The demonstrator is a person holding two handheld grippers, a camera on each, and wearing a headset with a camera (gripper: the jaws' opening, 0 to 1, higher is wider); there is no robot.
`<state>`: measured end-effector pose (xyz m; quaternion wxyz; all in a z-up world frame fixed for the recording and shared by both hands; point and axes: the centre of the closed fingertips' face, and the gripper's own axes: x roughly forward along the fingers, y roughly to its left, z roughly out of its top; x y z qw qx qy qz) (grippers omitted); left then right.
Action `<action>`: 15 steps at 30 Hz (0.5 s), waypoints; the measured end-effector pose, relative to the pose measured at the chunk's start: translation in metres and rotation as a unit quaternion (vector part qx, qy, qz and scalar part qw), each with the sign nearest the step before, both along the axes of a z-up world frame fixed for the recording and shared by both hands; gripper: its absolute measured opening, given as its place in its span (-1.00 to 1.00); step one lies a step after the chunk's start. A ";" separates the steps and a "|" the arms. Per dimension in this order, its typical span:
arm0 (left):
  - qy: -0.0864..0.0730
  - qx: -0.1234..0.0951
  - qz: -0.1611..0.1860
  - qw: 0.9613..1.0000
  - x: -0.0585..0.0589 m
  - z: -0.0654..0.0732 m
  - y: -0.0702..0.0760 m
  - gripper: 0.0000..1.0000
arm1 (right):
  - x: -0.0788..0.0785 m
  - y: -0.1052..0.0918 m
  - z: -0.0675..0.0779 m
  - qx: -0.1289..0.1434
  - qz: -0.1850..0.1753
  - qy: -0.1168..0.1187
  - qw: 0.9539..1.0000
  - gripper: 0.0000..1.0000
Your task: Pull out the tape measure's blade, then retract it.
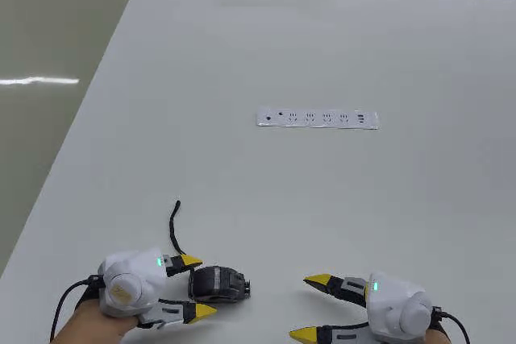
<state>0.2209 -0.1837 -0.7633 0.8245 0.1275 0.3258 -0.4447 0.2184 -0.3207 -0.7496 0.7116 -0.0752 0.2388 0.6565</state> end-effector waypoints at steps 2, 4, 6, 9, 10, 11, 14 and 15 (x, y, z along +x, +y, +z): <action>0.002 -0.001 -0.001 1.000 0.001 0.000 -0.001 -0.09 | 0.001 0.001 -0.001 0.000 0.001 0.001 1.000 0.08; 0.003 0.000 -0.004 1.000 0.001 -0.001 -0.002 -0.11 | 0.002 0.002 -0.002 0.001 0.001 0.003 1.000 0.07; 0.004 0.000 -0.007 1.000 0.001 -0.001 -0.003 -0.13 | 0.002 0.003 -0.003 0.001 0.002 0.004 1.000 0.07; 0.006 -0.006 -0.011 1.000 0.001 -0.001 -0.005 -0.17 | 0.004 0.004 -0.004 0.001 0.004 0.005 1.000 0.07; 0.006 -0.005 -0.013 1.000 0.001 -0.001 -0.006 -0.19 | 0.004 0.005 -0.004 0.001 0.004 0.006 1.000 0.07; 0.004 -0.001 -0.017 1.000 0.001 -0.001 -0.006 -0.22 | 0.004 0.005 -0.005 0.002 0.004 0.006 1.000 0.06; 0.008 -0.004 -0.021 1.000 0.000 -0.002 -0.007 -0.35 | 0.005 0.006 -0.005 0.002 0.006 0.007 1.000 0.06; 0.009 -0.004 -0.020 1.000 0.000 -0.002 -0.007 -0.35 | 0.005 0.007 -0.006 0.002 0.007 0.007 1.000 0.06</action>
